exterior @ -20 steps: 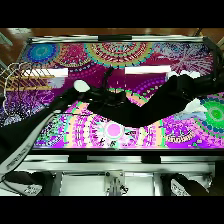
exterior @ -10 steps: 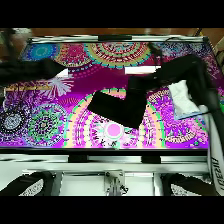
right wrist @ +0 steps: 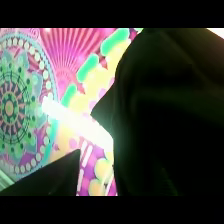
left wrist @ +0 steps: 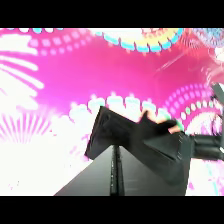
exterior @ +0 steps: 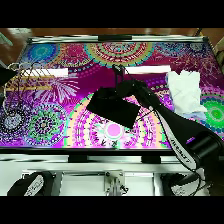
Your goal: Fold the shirts.
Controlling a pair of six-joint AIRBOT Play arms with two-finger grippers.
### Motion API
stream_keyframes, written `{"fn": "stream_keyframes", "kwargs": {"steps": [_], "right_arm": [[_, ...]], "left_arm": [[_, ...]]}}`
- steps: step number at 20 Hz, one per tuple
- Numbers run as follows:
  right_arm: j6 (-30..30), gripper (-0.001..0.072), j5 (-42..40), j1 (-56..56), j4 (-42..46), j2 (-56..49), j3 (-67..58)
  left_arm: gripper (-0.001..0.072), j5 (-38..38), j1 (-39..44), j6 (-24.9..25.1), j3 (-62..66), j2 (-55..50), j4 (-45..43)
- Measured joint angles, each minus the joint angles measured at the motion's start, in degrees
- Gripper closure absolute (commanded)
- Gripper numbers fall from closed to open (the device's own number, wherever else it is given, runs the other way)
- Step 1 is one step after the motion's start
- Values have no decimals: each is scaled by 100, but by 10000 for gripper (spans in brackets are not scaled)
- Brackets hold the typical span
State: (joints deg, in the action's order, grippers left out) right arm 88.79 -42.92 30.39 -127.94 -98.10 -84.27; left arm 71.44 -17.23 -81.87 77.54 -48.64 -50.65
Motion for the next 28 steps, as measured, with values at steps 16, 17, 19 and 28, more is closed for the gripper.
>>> {"fn": "stream_keyframes", "kwargs": {"steps": [16, 17, 19, 28], "right_arm": [[-374, 16, -2625, -2044, 1578, 1283, 1768], [-321, 16, -2435, -2096, 1342, 1305, 2046], [-179, 17, -2022, -2149, 833, 1307, 2444], [457, 647, -540, -2009, -706, 946, 2769]], "left_arm": [[675, 232, -151, 37, 2, 44, -232], [675, 234, -151, 37, 2, 44, -234], [675, 236, -151, 37, 2, 37, -240], [675, 234, -151, 35, 2, -83, -251]]}}
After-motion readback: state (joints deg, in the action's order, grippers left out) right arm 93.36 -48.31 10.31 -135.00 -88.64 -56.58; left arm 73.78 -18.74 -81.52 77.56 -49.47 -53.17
